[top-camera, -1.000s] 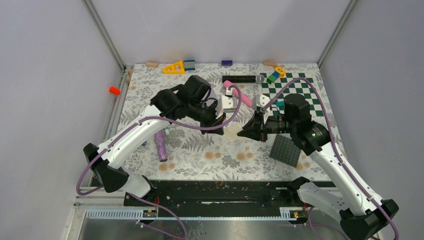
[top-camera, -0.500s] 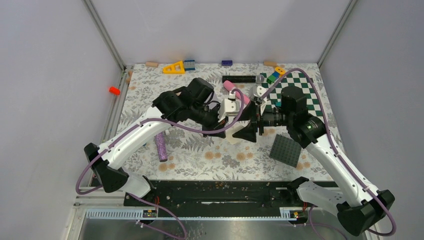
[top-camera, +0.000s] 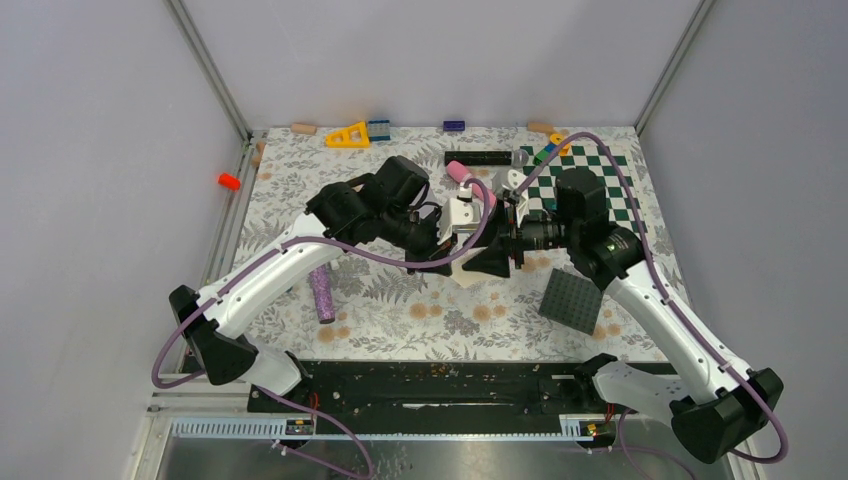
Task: Place the letter into the envelope and seal it
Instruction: Fold the letter.
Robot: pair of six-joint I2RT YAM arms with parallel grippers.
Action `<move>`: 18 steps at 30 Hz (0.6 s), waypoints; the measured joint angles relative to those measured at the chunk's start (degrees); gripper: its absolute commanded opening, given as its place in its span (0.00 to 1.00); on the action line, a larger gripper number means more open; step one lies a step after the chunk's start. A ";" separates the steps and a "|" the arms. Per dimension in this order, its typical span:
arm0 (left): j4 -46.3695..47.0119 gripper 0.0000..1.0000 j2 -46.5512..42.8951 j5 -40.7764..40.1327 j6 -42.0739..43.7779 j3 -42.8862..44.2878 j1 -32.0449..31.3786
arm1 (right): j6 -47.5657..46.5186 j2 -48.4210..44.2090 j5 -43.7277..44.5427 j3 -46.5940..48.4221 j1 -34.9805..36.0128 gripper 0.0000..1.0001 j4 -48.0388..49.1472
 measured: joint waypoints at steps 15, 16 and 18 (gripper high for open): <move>-0.07 0.00 0.00 -0.04 0.07 -0.42 0.00 | -11.72 -6.12 3.26 -0.52 0.00 0.40 -9.16; -0.04 0.00 0.00 -0.04 0.07 -0.52 0.00 | -12.20 -6.12 3.28 -0.70 0.00 0.32 -9.70; -0.07 0.00 0.00 -0.04 0.07 -0.68 0.00 | -13.05 -6.10 3.39 -1.14 0.00 0.18 -10.43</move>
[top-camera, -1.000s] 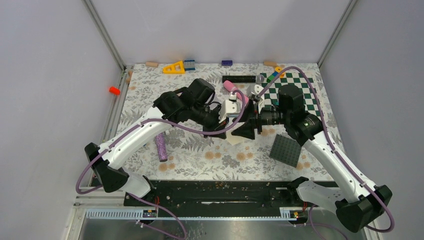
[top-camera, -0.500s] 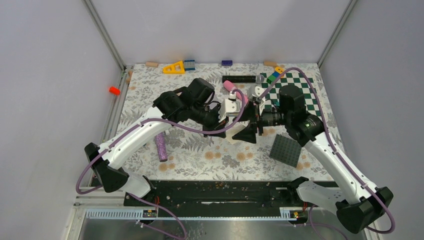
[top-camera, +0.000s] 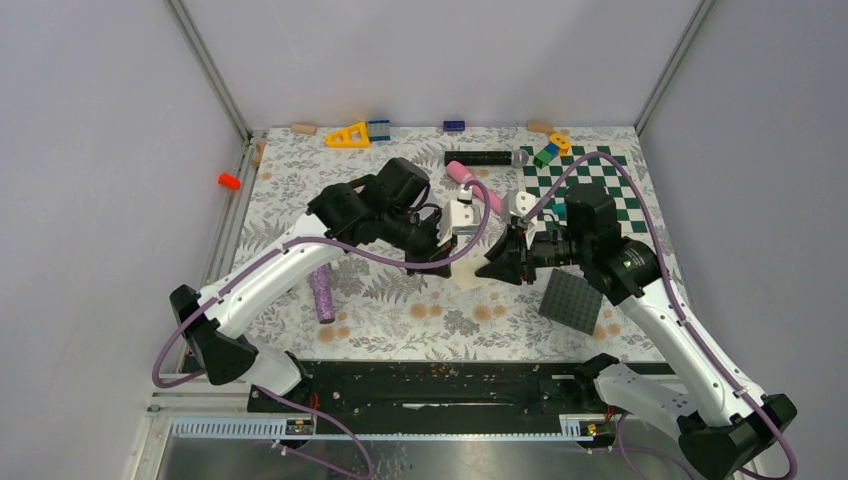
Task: Place the letter into the envelope and seal it
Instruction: Fold the letter.
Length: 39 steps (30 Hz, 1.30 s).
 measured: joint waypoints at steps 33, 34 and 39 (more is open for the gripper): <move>3.93 0.49 0.44 -0.85 -3.52 2.95 0.17 | -0.44 1.42 1.68 -1.68 0.00 0.00 -1.38; 4.20 0.46 1.16 -0.85 -3.67 3.17 -0.07 | -0.44 1.42 1.68 -1.70 0.00 0.00 -1.36; 4.28 0.22 3.58 -0.83 -4.28 3.37 -1.25 | -0.42 1.40 1.66 -2.14 0.00 0.00 -0.98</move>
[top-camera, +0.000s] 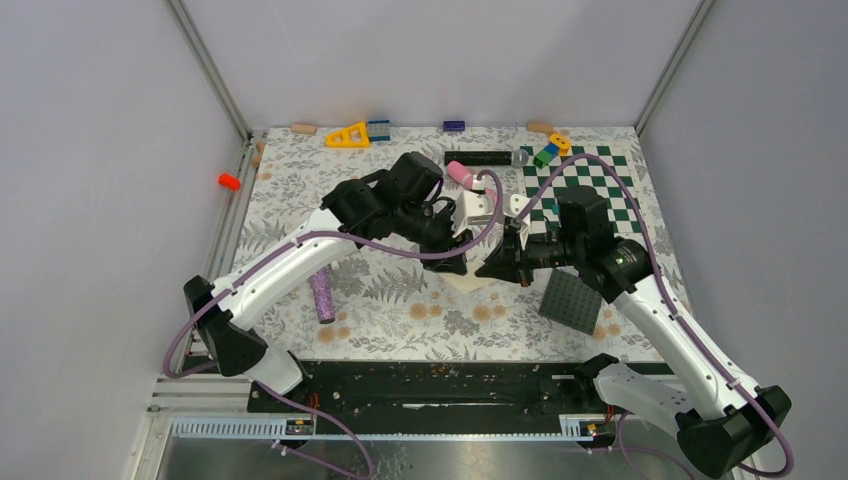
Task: Place the letter into the envelope and seal it
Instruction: Fold the letter.
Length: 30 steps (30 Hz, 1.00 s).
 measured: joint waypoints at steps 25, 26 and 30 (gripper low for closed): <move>14.36 0.00 -5.68 3.56 -16.13 -2.73 8.04 | 22.16 -0.68 3.76 -1.03 -11.85 1.00 16.61; 16.41 0.00 -6.40 4.39 -18.38 -3.52 8.98 | 24.98 -0.76 3.30 -1.81 -12.66 1.00 19.45; 24.59 0.00 -8.55 8.46 -28.06 -7.43 12.59 | 35.34 -1.14 2.40 -5.62 -13.81 1.00 29.90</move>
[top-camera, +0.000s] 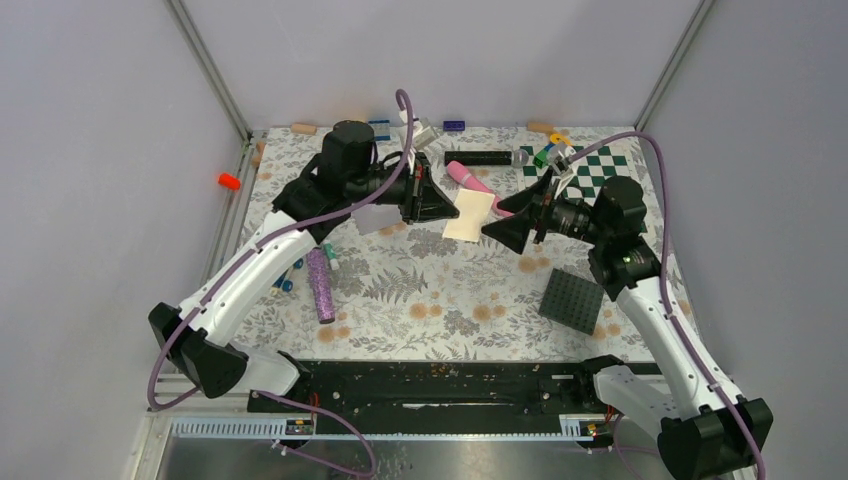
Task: Place the letter into the envelope and seal it
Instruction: Fold the letter.
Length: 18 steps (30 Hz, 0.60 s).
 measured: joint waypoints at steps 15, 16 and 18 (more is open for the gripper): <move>17.53 0.00 -0.07 7.58 -19.23 -7.72 2.25 | 33.83 6.25 -7.58 -8.22 -0.20 0.89 40.44; 18.03 0.00 -0.07 7.72 -19.58 -7.76 2.29 | 34.29 6.40 -7.67 -8.46 -0.20 0.85 41.11; 19.19 0.00 -0.04 7.93 -20.33 -8.02 2.34 | 35.12 6.62 -8.11 -8.79 -0.20 0.73 42.12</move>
